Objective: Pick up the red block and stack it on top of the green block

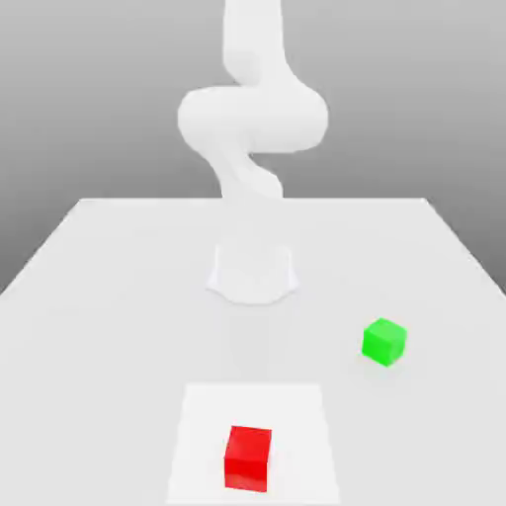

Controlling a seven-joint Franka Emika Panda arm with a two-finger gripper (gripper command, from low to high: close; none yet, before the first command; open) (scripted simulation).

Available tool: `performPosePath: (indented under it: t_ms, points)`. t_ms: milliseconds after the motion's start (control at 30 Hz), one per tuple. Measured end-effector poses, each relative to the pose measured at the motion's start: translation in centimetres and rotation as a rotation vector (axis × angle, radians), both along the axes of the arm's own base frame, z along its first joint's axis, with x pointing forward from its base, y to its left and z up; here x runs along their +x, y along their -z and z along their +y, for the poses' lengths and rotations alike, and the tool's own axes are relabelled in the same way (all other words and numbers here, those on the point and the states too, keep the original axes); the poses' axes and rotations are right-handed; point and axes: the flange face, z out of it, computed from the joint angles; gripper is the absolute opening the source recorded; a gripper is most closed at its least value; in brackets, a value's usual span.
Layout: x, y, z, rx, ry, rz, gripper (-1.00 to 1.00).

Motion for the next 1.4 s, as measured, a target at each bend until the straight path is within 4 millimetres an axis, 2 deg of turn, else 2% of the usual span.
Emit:
performPosePath:
  t_ms: [100, 200, 400, 567, 767, 933, 967, 1200, 1367, 1400]
  points:
    - [3.7, 5.4, 0.0, 0.003, 0.017, 0.095, 0.00]
    - [6.6, 11.0, -0.1, 0.007, 0.031, 0.185, 0.00]
    - [9.9, 22.7, -0.4, 0.017, 0.060, 0.364, 0.00]
    - [10.4, 32.7, -0.6, 0.029, 0.083, 0.514, 0.00]
    - [8.3, 44.2, -0.6, 0.048, 0.109, 0.693, 0.00]
    - [7.9, 50.9, -0.5, 0.052, 0.114, 0.722, 0.00]
    - [7.8, 52.0, -0.5, 0.052, 0.114, 0.722, -1.00]
    - [7.8, 52.2, -0.5, 0.052, 0.114, 0.722, -1.00]
    - [7.7, 46.9, -0.4, 0.053, 0.114, 0.722, -1.00]
    - [7.2, 46.0, 1.0, 0.066, 0.119, 0.722, -1.00]
